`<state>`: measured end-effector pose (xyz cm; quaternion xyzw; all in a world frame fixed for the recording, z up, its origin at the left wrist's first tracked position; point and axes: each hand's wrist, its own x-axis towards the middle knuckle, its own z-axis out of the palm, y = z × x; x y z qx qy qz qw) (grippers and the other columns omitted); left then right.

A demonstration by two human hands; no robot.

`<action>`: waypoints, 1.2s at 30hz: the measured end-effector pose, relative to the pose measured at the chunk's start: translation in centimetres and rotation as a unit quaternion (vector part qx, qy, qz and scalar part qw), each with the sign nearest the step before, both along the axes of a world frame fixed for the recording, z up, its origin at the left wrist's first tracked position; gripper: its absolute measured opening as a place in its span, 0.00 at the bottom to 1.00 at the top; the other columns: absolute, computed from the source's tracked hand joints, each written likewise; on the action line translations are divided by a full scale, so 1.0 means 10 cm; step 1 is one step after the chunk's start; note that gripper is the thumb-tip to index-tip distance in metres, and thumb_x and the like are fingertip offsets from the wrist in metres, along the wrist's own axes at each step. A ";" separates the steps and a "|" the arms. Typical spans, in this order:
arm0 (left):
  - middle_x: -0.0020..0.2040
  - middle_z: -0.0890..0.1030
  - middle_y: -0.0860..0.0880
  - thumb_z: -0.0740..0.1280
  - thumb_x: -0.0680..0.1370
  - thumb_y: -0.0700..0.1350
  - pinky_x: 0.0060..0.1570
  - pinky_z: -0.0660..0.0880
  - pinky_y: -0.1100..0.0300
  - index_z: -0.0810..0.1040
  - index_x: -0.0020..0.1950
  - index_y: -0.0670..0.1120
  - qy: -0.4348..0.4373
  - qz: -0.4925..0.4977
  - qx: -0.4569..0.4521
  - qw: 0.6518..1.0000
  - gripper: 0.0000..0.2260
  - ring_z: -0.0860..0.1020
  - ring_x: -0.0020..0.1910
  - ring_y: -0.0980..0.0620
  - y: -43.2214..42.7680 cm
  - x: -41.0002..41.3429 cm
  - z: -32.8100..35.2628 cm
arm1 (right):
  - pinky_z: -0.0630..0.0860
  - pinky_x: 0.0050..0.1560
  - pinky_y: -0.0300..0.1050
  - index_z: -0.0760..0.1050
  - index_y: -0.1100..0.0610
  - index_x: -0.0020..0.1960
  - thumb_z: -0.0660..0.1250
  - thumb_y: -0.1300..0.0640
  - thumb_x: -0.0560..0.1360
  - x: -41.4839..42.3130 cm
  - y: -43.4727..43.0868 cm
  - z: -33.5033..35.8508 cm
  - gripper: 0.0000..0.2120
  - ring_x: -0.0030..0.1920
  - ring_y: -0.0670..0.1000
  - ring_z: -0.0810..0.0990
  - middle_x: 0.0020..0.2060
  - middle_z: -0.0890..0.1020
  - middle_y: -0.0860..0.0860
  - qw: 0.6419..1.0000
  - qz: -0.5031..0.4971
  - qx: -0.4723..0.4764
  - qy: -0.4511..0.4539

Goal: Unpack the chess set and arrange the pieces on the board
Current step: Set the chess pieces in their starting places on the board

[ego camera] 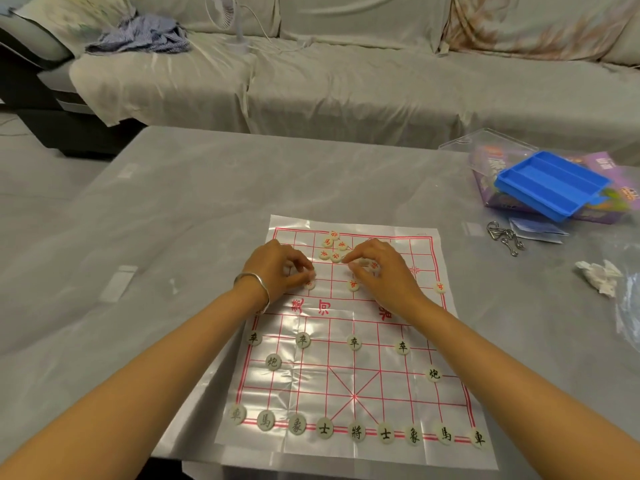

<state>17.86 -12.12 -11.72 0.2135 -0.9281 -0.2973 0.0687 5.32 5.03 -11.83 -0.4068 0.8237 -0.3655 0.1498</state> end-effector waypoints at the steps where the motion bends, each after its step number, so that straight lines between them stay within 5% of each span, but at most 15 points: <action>1: 0.43 0.82 0.53 0.71 0.70 0.55 0.46 0.76 0.59 0.83 0.46 0.50 0.005 0.016 -0.017 1.000 0.11 0.77 0.43 0.54 0.01 0.01 0.02 | 0.68 0.66 0.52 0.77 0.46 0.49 0.65 0.54 0.77 0.00 -0.01 0.01 0.05 0.61 0.48 0.71 0.57 0.77 0.47 1.000 0.000 0.000 0.001; 7: 0.45 0.78 0.55 0.71 0.67 0.61 0.41 0.69 0.64 0.79 0.49 0.51 -0.072 0.018 -0.045 0.996 0.17 0.75 0.45 0.54 0.07 0.06 0.07 | 0.68 0.66 0.50 0.78 0.49 0.50 0.64 0.56 0.77 -0.02 0.00 0.04 0.06 0.61 0.48 0.71 0.57 0.77 0.48 1.000 -0.021 -0.013 -0.002; 14: 0.47 0.80 0.53 0.73 0.68 0.56 0.46 0.74 0.61 0.81 0.50 0.51 -0.062 0.018 0.008 0.998 0.14 0.76 0.47 0.53 0.04 0.06 0.06 | 0.69 0.60 0.41 0.79 0.52 0.51 0.63 0.57 0.77 0.02 0.06 0.00 0.06 0.58 0.48 0.72 0.55 0.77 0.49 0.999 -0.030 -0.012 -0.006; 25: 0.50 0.80 0.53 0.72 0.69 0.56 0.49 0.74 0.60 0.81 0.53 0.53 -0.075 0.009 0.009 0.997 0.15 0.76 0.50 0.52 0.03 0.03 0.08 | 0.69 0.62 0.45 0.78 0.51 0.51 0.65 0.55 0.77 -0.13 0.14 0.01 0.06 0.57 0.47 0.72 0.56 0.77 0.47 0.998 -0.058 -0.014 0.009; 29: 0.53 0.80 0.52 0.70 0.71 0.55 0.52 0.73 0.58 0.80 0.56 0.51 -0.050 0.019 0.010 0.998 0.16 0.76 0.53 0.52 0.03 -0.09 0.21 | 0.68 0.51 0.37 0.75 0.48 0.50 0.67 0.55 0.76 -0.30 0.23 0.03 0.04 0.54 0.47 0.73 0.57 0.75 0.48 0.992 -0.123 -0.003 -0.002; 36: 0.53 0.79 0.51 0.65 0.76 0.54 0.49 0.71 0.59 0.80 0.55 0.51 0.012 0.014 0.028 0.999 0.12 0.73 0.49 0.53 0.20 -0.41 0.18 | 0.71 0.54 0.40 0.80 0.49 0.51 0.71 0.48 0.71 -0.35 0.09 -0.06 0.11 0.53 0.46 0.71 0.55 0.75 0.48 0.993 -0.100 0.063 0.022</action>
